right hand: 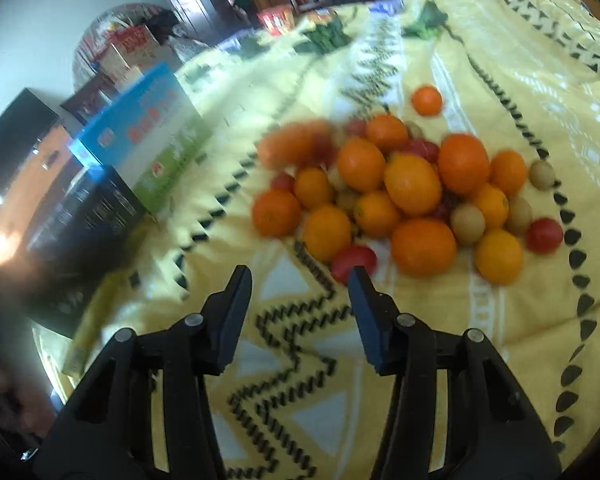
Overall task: Organize fruits
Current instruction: 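Move both open tools back to the fruit pile, then grasp a large orange with the left tool while the right tool grasps a yellow orange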
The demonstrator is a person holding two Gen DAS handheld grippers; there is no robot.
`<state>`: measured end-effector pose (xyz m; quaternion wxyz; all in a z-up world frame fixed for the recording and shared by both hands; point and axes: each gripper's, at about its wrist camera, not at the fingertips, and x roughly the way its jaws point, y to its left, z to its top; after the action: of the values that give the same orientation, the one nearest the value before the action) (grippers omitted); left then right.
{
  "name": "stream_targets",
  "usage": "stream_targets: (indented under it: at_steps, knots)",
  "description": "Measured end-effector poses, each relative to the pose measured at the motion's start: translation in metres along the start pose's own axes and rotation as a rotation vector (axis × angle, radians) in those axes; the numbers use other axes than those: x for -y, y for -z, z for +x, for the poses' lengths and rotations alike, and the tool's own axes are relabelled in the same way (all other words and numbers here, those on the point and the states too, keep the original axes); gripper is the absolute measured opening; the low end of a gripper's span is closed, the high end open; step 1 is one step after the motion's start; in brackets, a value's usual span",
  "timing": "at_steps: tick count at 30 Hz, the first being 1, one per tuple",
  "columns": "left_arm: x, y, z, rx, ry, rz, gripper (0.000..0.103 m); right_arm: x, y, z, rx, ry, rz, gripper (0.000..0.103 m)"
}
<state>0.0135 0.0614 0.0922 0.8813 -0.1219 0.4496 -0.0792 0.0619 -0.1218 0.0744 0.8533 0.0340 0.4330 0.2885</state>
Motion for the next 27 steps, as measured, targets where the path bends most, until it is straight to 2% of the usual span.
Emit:
stream_targets:
  at_steps: [3, 8, 12, 13, 20, 27]
  knots:
    - [-0.001, -0.006, 0.035, -0.035, 0.029, -0.031, 0.054, 0.016, 0.011, -0.022, 0.038, -0.004, 0.063, 0.051]
    - [0.002, -0.013, 0.078, -0.051, 0.058, -0.067, 0.054, 0.049, 0.026, -0.049, 0.034, 0.042, 0.148, 0.052]
    - [0.001, -0.016, 0.089, -0.04, 0.028, -0.081, 0.052, 0.07, 0.031, -0.065, 0.04, 0.078, 0.174, 0.052]
    - [-0.002, -0.016, 0.089, -0.038, 0.015, -0.085, 0.041, 0.076, 0.031, -0.069, 0.046, 0.089, 0.179, 0.052]
    - [-0.003, -0.012, 0.069, 0.009, 0.013, -0.072, 0.04, 0.112, 0.015, -0.053, 0.036, 0.14, 0.223, 0.052]
    - [0.006, -0.008, 0.037, 0.033, 0.057, -0.05, 0.04, 0.106, -0.015, -0.003, -0.03, 0.203, 0.078, 0.052]
